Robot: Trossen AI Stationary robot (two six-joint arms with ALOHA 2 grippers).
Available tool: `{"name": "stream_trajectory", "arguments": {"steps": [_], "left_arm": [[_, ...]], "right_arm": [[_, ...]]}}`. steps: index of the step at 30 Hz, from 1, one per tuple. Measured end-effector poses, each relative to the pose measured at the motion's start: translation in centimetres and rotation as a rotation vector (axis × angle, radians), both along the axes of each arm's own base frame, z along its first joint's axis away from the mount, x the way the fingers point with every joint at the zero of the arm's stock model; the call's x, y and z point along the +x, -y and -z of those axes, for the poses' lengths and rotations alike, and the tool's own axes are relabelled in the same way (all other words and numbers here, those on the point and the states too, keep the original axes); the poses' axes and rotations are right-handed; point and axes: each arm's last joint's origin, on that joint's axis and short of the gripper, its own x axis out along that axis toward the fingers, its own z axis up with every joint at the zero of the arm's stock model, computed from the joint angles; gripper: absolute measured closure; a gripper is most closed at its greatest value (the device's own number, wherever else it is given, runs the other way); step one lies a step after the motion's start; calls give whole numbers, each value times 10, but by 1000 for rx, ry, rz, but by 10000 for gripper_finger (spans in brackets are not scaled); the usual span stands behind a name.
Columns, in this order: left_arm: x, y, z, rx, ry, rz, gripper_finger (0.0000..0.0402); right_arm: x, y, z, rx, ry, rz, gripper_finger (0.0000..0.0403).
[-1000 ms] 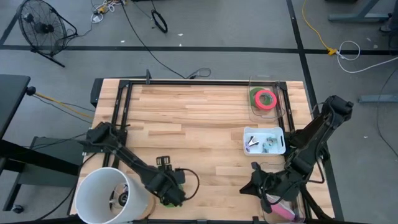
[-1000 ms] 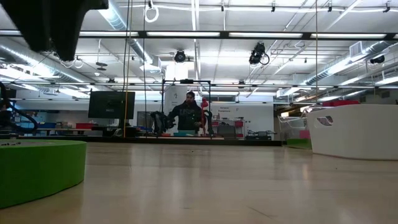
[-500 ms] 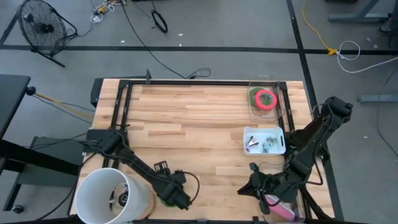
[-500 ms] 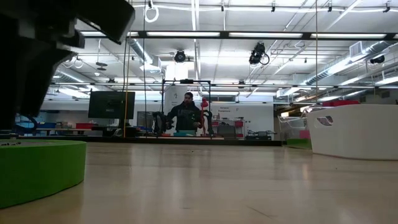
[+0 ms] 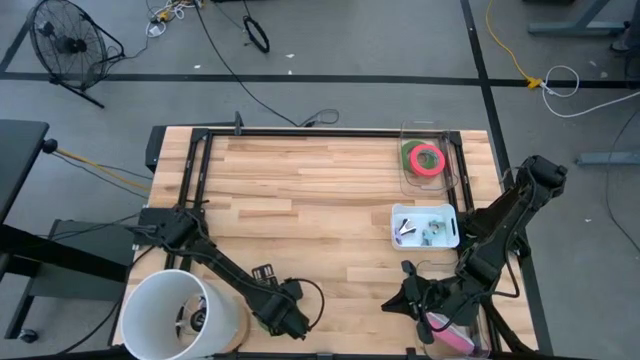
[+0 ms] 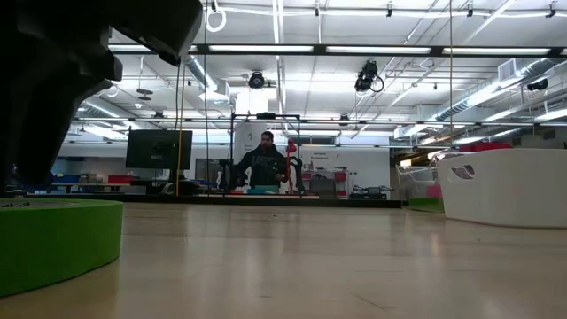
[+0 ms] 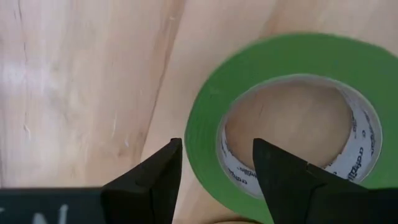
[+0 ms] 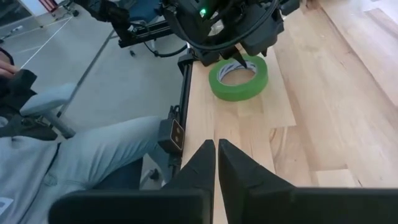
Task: Pick and place Stapler, Stapler remover, tape
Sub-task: Put the green tape into the top transparent bin
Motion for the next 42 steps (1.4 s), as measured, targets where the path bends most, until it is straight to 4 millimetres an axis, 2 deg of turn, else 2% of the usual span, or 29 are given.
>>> {"name": "stream_trajectory", "arguments": {"steps": [3,8,14,17,21,28,34,38,42], "left_arm": [[0,-2,4,4,8,-8,202],[-6,-13,30,11,-40,-20,202],[-7,-24,43,-7,-45,-4,207],[-3,-21,44,-54,-12,78,235],[3,-19,42,-46,43,149,311],[8,-27,43,-12,51,127,315],[17,-34,25,64,153,134,315],[24,-41,-4,239,304,123,315],[28,-44,-33,439,421,137,315]], "right_arm": [[0,0,0,0,0,0,381],[0,0,0,-1,0,-1,381],[0,0,-1,-19,17,-1,381],[1,0,-1,-26,25,15,381],[1,1,-1,-27,23,17,381],[1,1,-1,-26,23,18,381],[1,4,1,-55,32,99,381],[6,15,5,-70,20,234,381],[15,25,5,-68,21,293,381]]}}
